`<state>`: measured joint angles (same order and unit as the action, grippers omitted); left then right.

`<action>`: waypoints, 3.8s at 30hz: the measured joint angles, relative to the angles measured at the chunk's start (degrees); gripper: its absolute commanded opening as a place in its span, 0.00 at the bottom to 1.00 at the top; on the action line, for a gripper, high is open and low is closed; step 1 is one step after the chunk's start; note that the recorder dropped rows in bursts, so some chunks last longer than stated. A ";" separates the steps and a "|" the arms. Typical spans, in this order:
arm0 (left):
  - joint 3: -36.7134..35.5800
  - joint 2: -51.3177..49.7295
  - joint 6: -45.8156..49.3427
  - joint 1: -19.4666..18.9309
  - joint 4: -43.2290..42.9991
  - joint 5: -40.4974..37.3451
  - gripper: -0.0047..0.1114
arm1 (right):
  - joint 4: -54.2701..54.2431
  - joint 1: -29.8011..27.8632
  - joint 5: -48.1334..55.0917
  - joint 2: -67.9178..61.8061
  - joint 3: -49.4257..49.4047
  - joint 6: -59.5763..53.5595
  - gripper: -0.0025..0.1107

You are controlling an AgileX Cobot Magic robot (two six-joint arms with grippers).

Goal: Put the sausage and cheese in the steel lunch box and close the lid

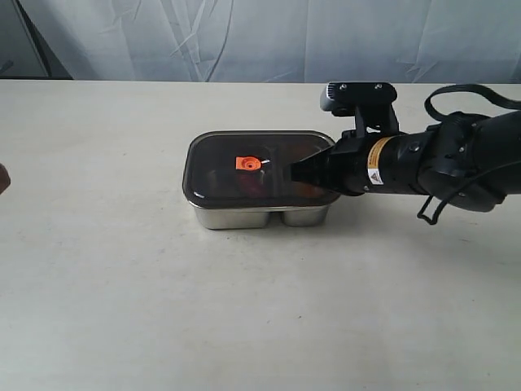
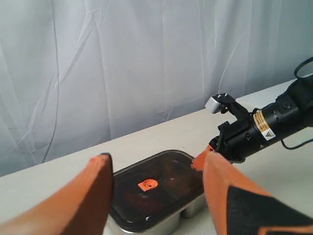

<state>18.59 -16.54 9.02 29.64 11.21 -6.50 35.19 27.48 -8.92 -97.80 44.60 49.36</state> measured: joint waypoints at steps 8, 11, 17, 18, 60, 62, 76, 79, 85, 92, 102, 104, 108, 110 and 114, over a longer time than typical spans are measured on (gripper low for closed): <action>0.00 0.00 -0.12 0.00 6.51 7.23 0.50 | 0.09 0.10 -0.35 5.58 0.00 0.00 0.01; 0.00 0.00 -0.23 0.00 8.44 8.81 0.50 | 0.23 0.10 -0.25 7.64 0.05 0.00 0.01; 0.00 0.00 -0.70 0.00 9.34 10.59 0.50 | 0.23 0.10 1.72 10.61 0.05 0.00 0.01; 0.00 0.00 -0.83 0.00 9.41 10.80 0.50 | 0.23 0.10 2.19 10.91 0.05 0.00 0.01; 25.90 -77.08 -2.39 -3.74 -13.09 15.81 0.04 | -6.12 -2.59 26.16 -1.92 7.49 -5.92 0.01; 25.90 -77.08 -2.39 -3.74 -13.09 16.06 0.04 | -9.33 -2.59 25.38 -3.18 7.49 -8.62 0.01; 25.90 -77.08 -2.39 -3.74 -13.21 16.43 0.04 | -13.85 -2.59 18.10 -5.65 7.49 -12.97 0.01; 25.90 -77.08 -2.39 -3.74 -13.48 16.43 0.04 | -13.85 -2.59 18.00 -5.65 7.49 -12.97 0.01; 25.90 -77.08 -2.39 -3.74 -13.48 16.43 0.04 | -13.85 -2.59 18.30 -5.65 7.49 -13.12 0.01; 25.90 -77.08 -2.39 -3.74 -13.60 16.29 0.04 | -13.23 -2.59 21.90 -2.77 7.49 -13.14 0.01; 26.26 -80.70 -0.48 -4.18 -13.97 17.35 0.04 | -12.92 -0.37 13.72 -2.02 8.36 -14.06 0.01; 26.65 -83.25 -0.11 -4.63 -13.97 15.98 0.04 | -12.78 -0.13 13.84 -4.04 9.08 -14.70 0.01; 27.63 -87.09 0.02 -5.66 -13.97 17.23 0.04 | -12.28 -0.03 14.20 -6.60 10.37 -15.09 0.01; 27.88 -88.22 0.02 -5.79 -13.73 18.66 0.04 | -11.81 -0.03 14.20 -7.55 10.80 -15.09 0.01; 28.20 -89.42 0.02 -6.04 -13.61 20.45 0.04 | -11.43 -0.03 13.80 -9.01 11.26 -15.19 0.01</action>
<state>46.79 -105.96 9.04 23.60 -2.41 13.96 23.76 27.45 4.88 -106.82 55.86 34.17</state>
